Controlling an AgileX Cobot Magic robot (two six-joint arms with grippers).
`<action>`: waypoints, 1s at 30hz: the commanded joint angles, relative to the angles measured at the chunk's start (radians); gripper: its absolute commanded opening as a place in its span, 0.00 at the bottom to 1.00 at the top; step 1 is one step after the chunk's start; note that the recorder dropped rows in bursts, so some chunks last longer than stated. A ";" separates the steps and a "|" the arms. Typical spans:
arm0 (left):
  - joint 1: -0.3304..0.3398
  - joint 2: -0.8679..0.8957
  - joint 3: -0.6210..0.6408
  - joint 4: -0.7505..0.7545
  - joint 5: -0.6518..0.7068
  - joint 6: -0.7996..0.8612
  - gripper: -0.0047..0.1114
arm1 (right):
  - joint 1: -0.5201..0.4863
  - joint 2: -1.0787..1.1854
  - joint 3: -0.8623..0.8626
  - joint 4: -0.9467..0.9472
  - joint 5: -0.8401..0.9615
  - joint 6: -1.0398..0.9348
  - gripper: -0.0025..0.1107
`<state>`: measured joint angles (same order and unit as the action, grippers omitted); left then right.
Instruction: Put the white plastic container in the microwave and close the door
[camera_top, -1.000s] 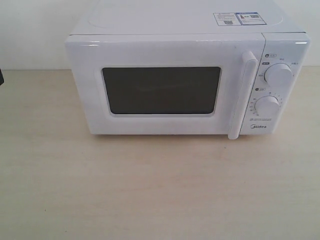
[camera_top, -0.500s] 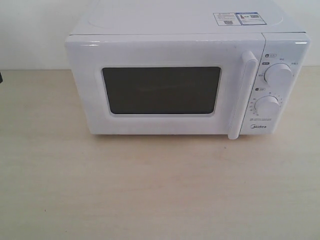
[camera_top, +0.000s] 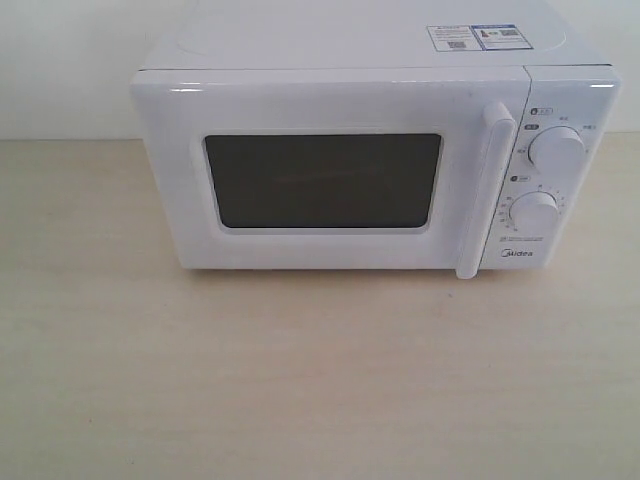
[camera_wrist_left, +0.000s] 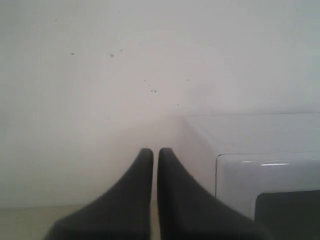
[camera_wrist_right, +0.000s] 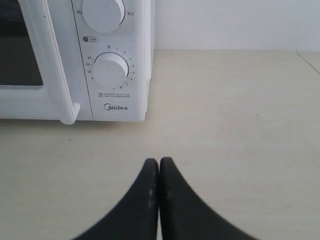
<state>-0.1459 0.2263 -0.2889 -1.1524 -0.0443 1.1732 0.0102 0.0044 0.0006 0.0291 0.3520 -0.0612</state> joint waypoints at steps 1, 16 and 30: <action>0.074 -0.089 0.091 -0.018 0.037 -0.022 0.08 | 0.000 -0.004 -0.001 -0.008 -0.004 0.001 0.02; 0.078 -0.133 0.113 -0.077 0.075 -0.685 0.08 | 0.000 -0.004 -0.001 -0.008 -0.004 0.001 0.02; 0.078 -0.226 0.289 0.748 0.085 -0.766 0.08 | 0.000 -0.004 -0.001 -0.008 -0.004 0.001 0.02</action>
<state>-0.0701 0.0038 -0.0259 -0.4477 0.0278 0.4303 0.0102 0.0044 0.0006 0.0291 0.3537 -0.0593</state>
